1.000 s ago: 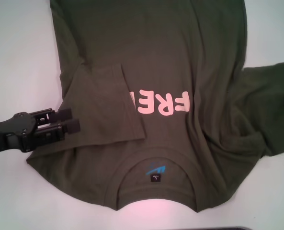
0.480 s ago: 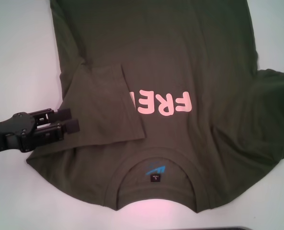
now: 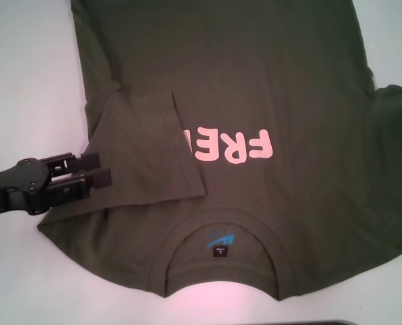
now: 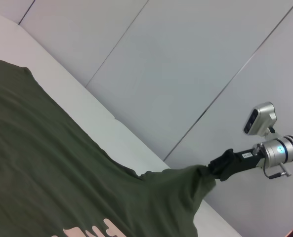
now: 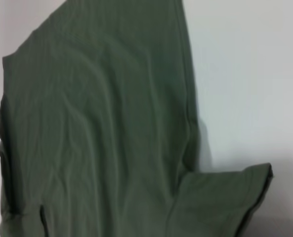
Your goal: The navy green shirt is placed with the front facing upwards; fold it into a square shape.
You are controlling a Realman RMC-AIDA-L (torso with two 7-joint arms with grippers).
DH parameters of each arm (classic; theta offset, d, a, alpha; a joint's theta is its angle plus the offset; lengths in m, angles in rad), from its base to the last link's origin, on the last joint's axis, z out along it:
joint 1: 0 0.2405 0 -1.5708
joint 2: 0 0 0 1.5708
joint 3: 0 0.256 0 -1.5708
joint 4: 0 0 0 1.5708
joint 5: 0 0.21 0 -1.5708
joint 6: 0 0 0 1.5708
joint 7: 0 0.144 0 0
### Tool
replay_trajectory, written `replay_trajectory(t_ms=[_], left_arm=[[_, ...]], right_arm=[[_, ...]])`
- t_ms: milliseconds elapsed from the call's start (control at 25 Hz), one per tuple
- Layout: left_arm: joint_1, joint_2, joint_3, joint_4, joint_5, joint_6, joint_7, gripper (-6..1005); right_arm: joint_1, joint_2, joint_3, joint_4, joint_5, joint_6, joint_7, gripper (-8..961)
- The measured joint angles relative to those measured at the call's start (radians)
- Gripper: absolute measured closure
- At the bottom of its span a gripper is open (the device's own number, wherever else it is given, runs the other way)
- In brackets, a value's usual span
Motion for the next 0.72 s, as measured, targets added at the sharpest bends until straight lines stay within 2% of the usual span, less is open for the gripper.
replay_trajectory(t_ms=[160, 360, 720], left_arm=[[0.0, -0.001, 0.0, 0.0, 0.0, 0.0, 0.0, 367], [0.0, -0.001, 0.0, -0.001, 0.0, 0.0, 0.0, 367], [-0.006, -0.001, -0.007, -0.004, 0.0, -0.005, 0.0, 367]], right_arm=[[0.024, 0.002, -0.005, -0.001, 0.001, -0.016, 0.007, 859], [0.053, 0.013, -0.009, 0.005, 0.007, -0.061, 0.002, 849], [0.1, 0.062, -0.022, 0.018, 0.029, -0.096, -0.008, 830]])
